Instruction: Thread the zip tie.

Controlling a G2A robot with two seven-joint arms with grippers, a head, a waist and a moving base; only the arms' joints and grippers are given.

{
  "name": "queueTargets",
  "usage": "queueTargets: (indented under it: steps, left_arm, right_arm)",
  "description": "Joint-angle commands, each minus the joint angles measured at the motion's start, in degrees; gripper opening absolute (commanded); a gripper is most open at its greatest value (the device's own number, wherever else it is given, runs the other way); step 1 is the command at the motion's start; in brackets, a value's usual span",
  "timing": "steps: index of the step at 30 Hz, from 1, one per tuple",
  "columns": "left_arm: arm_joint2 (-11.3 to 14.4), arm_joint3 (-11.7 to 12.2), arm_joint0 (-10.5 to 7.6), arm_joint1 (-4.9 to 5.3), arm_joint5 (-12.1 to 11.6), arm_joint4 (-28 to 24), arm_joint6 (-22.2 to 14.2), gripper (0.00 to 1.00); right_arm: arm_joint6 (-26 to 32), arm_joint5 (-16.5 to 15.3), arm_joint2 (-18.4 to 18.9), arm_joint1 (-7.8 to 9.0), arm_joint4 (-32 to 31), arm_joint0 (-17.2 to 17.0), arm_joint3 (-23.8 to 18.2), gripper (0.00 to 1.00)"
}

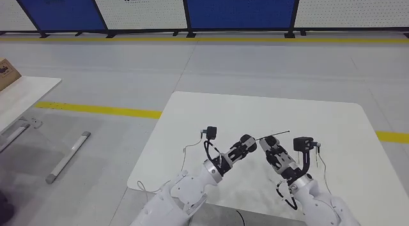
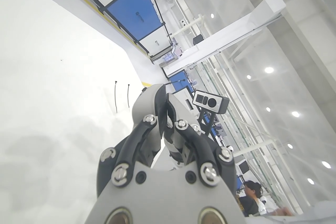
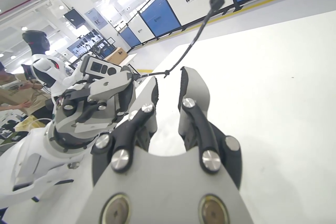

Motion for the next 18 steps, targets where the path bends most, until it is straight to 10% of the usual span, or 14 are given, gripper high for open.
queueTargets:
  steps: [1,18]
  left_arm:
    - [0.07,-0.03,0.03,0.00,0.04,0.17,-0.06,0.00]
    - [0.37,-0.31,0.17,-0.06,0.26,1.07,0.16,0.00]
  right_arm:
    - [-0.03,-0.03,-0.06,0.02,0.03,0.03,-0.01,0.20]
    - [0.28,-0.34,-0.13,0.22,0.83,0.81,0.64,0.00]
